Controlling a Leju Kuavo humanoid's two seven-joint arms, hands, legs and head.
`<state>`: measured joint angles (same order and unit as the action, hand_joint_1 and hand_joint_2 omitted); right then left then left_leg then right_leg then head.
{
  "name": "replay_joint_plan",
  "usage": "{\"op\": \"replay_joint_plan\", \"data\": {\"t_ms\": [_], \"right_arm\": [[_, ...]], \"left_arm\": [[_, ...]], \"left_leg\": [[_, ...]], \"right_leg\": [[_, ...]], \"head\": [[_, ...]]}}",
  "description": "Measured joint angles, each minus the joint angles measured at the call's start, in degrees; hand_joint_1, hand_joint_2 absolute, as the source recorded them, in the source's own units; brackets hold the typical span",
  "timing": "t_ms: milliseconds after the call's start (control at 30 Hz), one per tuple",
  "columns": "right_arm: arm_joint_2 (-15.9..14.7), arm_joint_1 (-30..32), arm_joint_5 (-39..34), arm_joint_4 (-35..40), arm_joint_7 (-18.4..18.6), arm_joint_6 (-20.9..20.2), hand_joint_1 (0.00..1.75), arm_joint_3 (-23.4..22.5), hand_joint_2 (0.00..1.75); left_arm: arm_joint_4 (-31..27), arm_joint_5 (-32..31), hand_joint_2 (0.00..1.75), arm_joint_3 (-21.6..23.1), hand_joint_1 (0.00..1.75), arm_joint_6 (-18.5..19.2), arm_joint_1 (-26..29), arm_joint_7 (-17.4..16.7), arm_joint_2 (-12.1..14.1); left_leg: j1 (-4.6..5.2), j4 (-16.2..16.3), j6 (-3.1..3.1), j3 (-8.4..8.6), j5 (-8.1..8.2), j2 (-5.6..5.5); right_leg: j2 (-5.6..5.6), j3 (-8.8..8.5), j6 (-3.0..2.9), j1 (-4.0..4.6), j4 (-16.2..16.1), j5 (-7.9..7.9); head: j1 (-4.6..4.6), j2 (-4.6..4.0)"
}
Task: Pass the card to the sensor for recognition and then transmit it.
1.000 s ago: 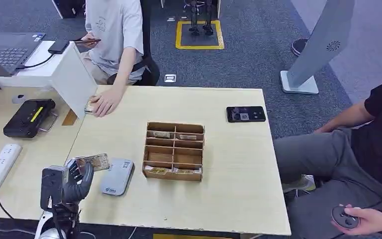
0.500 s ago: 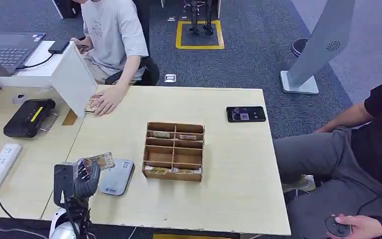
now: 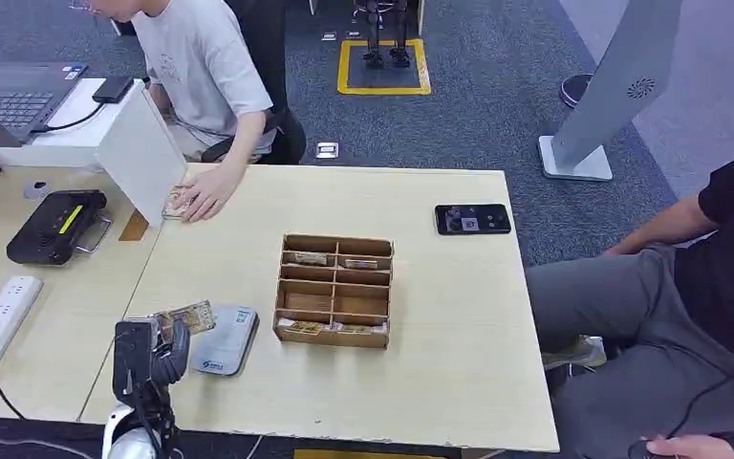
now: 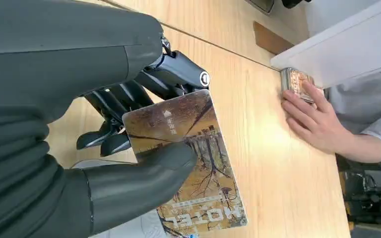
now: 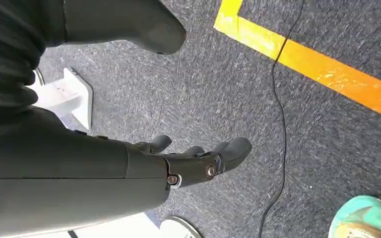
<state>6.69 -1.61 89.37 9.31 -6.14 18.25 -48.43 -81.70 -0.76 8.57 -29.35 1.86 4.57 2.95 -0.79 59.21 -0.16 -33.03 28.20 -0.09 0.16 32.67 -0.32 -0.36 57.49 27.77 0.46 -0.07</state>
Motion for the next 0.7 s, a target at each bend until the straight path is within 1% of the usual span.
{"op": "replay_joint_plan", "data": {"t_ms": [133, 433, 600, 700], "right_arm": [[0.02, 0.00, 0.00, -0.02, 0.00, -0.04, 0.00, 0.02, 1.75], [0.02, 0.00, 0.07, -0.04, -1.00, 0.00, 0.00, 0.17, 1.75], [-0.02, -0.01, 0.11, -0.07, -1.92, -1.46, 0.00, 0.26, 1.75], [-0.11, 0.00, 0.07, -0.07, -2.38, -2.01, 0.00, 0.24, 1.75]], "left_arm": [[0.48, -1.05, 1.75, 0.00, 1.75, -0.81, -0.03, 0.07, 0.00], [2.44, -6.07, 1.75, -0.56, 1.75, -3.52, 0.24, 0.70, 0.00], [3.99, -8.56, 1.75, -1.75, 1.75, -3.24, 0.59, 0.85, 0.00], [4.85, -10.27, 1.75, -2.38, 1.75, -2.71, 0.92, 0.28, -0.02]], "left_leg": [[0.00, 0.00, 0.00, 0.00, 0.00, 0.00], [-0.01, -0.01, 0.00, -0.02, 0.00, -0.01], [-0.01, -0.01, 0.00, -0.02, 0.00, 0.00], [-0.01, 0.00, 0.00, -0.02, 0.00, 0.00]], "right_leg": [[0.00, 0.00, 0.00, 0.00, 0.00, 0.00], [-0.01, 0.00, 0.00, 0.00, 0.00, 0.00], [-0.01, 0.00, 0.00, 0.00, 0.00, 0.00], [-0.01, -0.01, 0.00, 0.00, 0.00, 0.00]], "head": [[-0.02, 0.00], [-0.02, 0.00], [-0.02, 0.00], [-0.02, 0.00]]}}
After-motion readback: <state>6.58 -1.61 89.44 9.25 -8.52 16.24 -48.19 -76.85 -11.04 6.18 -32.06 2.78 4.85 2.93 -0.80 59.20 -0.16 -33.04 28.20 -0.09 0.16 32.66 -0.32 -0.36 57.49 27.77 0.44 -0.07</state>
